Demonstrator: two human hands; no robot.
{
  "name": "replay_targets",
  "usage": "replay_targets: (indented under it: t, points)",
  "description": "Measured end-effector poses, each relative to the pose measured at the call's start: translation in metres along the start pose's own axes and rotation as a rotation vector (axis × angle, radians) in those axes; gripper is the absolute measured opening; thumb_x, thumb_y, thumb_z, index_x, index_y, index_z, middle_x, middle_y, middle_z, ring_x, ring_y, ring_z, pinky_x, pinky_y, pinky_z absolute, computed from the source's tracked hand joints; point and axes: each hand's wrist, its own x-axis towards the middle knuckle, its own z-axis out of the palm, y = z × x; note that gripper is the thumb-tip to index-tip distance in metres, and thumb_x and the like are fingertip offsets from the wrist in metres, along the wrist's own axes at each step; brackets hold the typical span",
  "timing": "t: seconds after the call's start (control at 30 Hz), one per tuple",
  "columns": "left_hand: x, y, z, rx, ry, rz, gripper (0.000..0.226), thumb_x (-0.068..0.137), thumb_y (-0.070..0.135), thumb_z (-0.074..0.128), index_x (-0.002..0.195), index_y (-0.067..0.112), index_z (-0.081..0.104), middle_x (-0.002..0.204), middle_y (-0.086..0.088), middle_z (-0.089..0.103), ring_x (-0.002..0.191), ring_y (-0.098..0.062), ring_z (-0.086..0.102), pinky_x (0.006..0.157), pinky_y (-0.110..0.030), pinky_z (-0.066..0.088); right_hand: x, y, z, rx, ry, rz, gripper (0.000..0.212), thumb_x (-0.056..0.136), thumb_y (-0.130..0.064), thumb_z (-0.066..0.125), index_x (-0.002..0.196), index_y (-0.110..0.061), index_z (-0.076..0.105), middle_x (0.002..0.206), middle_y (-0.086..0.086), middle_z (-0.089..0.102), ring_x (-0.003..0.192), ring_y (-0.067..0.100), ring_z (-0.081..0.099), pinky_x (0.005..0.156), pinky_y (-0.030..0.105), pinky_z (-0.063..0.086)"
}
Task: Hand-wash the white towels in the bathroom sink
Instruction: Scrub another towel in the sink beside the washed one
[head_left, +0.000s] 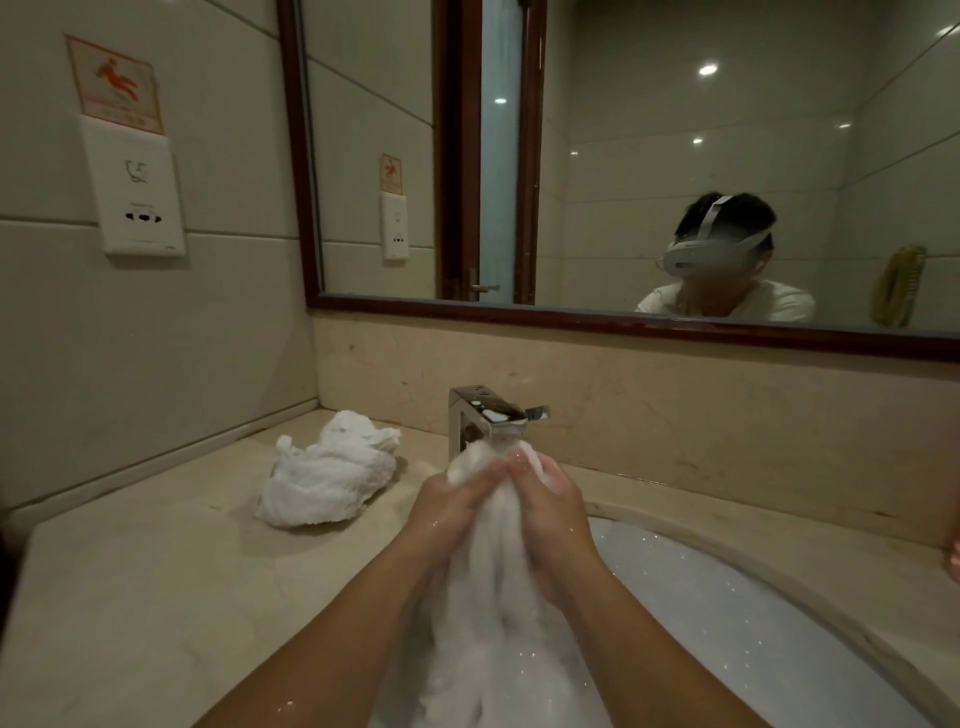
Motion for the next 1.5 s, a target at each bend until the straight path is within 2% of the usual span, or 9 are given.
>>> replay_targets:
  t: [0.17,0.3,0.43,0.63,0.8,1.03,1.2,1.37,1.5]
  points:
    - [0.024,-0.012,-0.011,-0.372,0.170,-0.080,0.094,0.052,0.069,0.093,0.121,0.009,0.072,0.109,-0.019,0.078,0.100,-0.038,0.077,0.097,-0.057,0.058,0.003,0.017,-0.005,-0.010,0.035,0.182,0.055,0.088,-0.062,0.075,0.126,-0.025,0.063,0.115,0.005,0.075,0.105,0.026,0.073,0.091,0.046,0.062]
    - [0.029,-0.011,-0.020,-0.578,0.008,-0.107,0.109,0.056,0.069,0.095,0.135,0.001,0.064,0.126,-0.033,0.068,0.115,-0.050,0.068,0.106,-0.065,0.050,-0.006,0.012,-0.011,-0.001,-0.219,0.262,0.046,0.094,-0.049,0.076,0.125,-0.017,0.069,0.110,0.006,0.081,0.101,0.028,0.079,0.096,0.053,0.062]
    - [0.014,-0.001,-0.018,-0.609,-0.177,-0.058,0.094,0.078,0.065,0.083,0.139,-0.004,0.060,0.135,-0.038,0.060,0.127,-0.051,0.060,0.114,-0.063,0.043,-0.005,0.006,-0.006,0.050,-0.148,0.163,0.034,0.097,-0.038,0.075,0.124,-0.018,0.068,0.108,0.008,0.080,0.100,0.029,0.078,0.095,0.053,0.062]
    - [-0.013,0.009,0.004,-0.241,-0.096,0.145,0.034,0.098,0.029,0.072,0.121,0.004,0.069,0.108,-0.023,0.077,0.100,-0.037,0.077,0.087,-0.048,0.063,0.002,0.001,-0.008,0.302,-0.047,0.177,0.041,0.092,-0.030,0.082,0.118,0.000,0.072,0.107,0.026,0.078,0.099,0.044,0.077,0.095,0.062,0.060]
    - [-0.006,0.007,0.005,-0.141,0.022,0.164,0.051,0.073,0.038,0.091,0.113,0.012,0.071,0.102,-0.016,0.079,0.095,-0.033,0.078,0.089,-0.059,0.061,0.007,0.007,-0.013,0.169,-0.082,0.085,0.023,0.101,-0.020,0.070,0.120,-0.008,0.076,0.110,0.019,0.079,0.105,0.039,0.076,0.099,0.058,0.059]
    - [0.012,-0.003,0.000,-0.452,0.097,0.048,0.046,0.085,0.032,0.085,0.119,0.004,0.071,0.111,-0.025,0.076,0.103,-0.044,0.075,0.096,-0.068,0.055,-0.014,0.014,-0.013,-0.118,-0.326,0.132,0.046,0.097,-0.053,0.071,0.135,-0.027,0.068,0.118,0.000,0.079,0.109,0.019,0.077,0.102,0.046,0.059]
    - [0.006,-0.001,0.005,-0.222,-0.087,-0.010,0.057,0.080,0.054,0.079,0.119,0.012,0.077,0.111,-0.017,0.078,0.104,-0.035,0.076,0.101,-0.052,0.057,-0.016,0.001,-0.014,-0.113,-0.162,0.034,0.024,0.104,-0.047,0.063,0.116,-0.029,0.073,0.100,-0.004,0.081,0.089,0.010,0.078,0.073,0.025,0.063]
    - [-0.012,-0.006,0.008,0.069,-0.200,0.077,0.060,0.085,0.072,0.070,0.129,0.032,0.069,0.114,0.007,0.079,0.106,-0.014,0.076,0.097,-0.038,0.059,0.000,0.010,-0.005,-0.129,0.057,0.217,0.070,0.081,-0.087,0.060,0.123,-0.032,0.065,0.105,-0.002,0.075,0.096,0.019,0.073,0.079,0.035,0.058]
    - [-0.011,-0.001,0.012,0.038,-0.013,0.063,0.041,0.099,0.056,0.062,0.116,0.021,0.073,0.093,0.002,0.082,0.083,-0.016,0.079,0.067,-0.029,0.061,-0.004,-0.003,-0.009,-0.013,-0.010,0.166,0.020,0.100,-0.041,0.071,0.111,-0.024,0.071,0.093,0.002,0.079,0.084,0.022,0.078,0.074,0.040,0.064]
